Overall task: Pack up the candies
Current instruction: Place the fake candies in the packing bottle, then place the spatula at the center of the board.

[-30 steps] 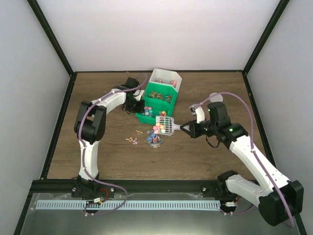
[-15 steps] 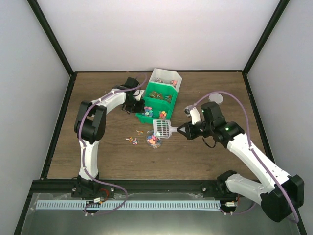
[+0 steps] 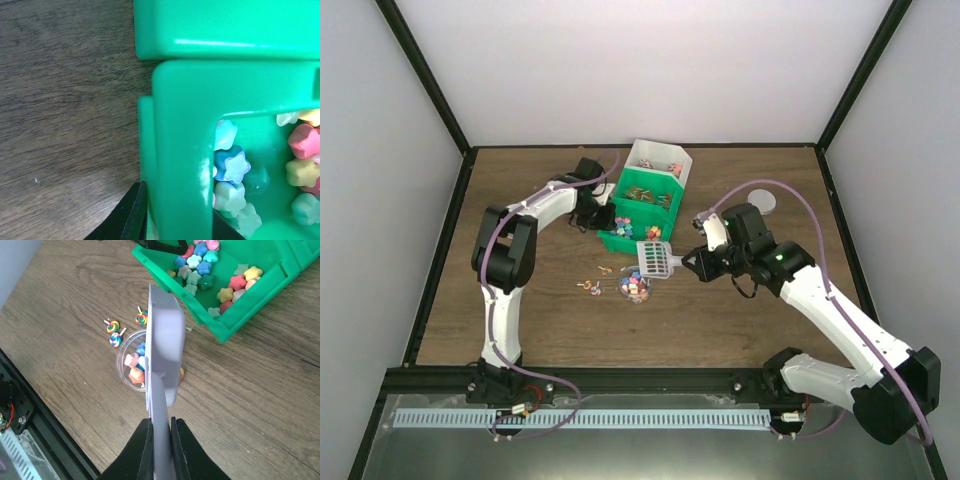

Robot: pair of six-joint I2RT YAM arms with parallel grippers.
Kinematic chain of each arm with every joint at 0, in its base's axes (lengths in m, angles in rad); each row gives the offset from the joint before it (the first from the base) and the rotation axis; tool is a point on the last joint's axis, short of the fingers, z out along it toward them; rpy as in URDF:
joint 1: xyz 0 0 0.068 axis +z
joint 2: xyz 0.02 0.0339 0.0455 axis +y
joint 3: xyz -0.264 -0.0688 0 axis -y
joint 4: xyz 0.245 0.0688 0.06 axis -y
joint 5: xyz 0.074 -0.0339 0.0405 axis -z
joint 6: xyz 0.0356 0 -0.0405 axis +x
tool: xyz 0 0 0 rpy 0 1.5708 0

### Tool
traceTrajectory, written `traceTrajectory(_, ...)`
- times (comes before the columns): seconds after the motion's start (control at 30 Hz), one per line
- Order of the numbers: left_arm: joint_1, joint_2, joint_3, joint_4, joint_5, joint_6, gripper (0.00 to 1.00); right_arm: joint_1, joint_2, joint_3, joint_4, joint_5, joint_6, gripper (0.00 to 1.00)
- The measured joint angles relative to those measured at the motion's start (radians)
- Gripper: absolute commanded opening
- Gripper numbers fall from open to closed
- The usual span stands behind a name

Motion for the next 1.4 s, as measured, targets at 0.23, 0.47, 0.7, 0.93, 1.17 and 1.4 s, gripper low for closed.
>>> traceTrajectory(0.23, 0.0, 0.0, 0.0, 0.002, 0.011, -0.006, 0.22, 0.0, 0.003, 0.0, 0.009, 0.035, 0.05, 0.01)
traceTrajectory(0.47, 0.0, 0.0, 0.0, 0.003, 0.019, -0.011, 0.26, -0.132, -0.002, -0.002, 0.114, 0.018, 0.156, 0.01)
traceTrajectory(0.7, 0.0, -0.008, 0.0, 0.003, 0.025, -0.014, 0.29, -0.36, -0.001, -0.064, 0.282, -0.108, 0.307, 0.01)
traceTrajectory(0.93, 0.0, -0.036, 0.001, -0.001, 0.026, -0.012, 0.42, -0.487, 0.034, -0.183, 0.403, -0.137, 0.486, 0.03)
traceTrajectory(1.17, 0.0, -0.059, 0.003, -0.018, 0.002, 0.001, 0.63, -0.52, 0.115, -0.323, 0.495, -0.123, 0.621, 0.23)
traceTrajectory(1.4, 0.0, -0.103, 0.005, -0.046, -0.128, 0.004, 0.71, -0.523, 0.192, -0.335, 0.528, -0.101, 0.644, 0.58)
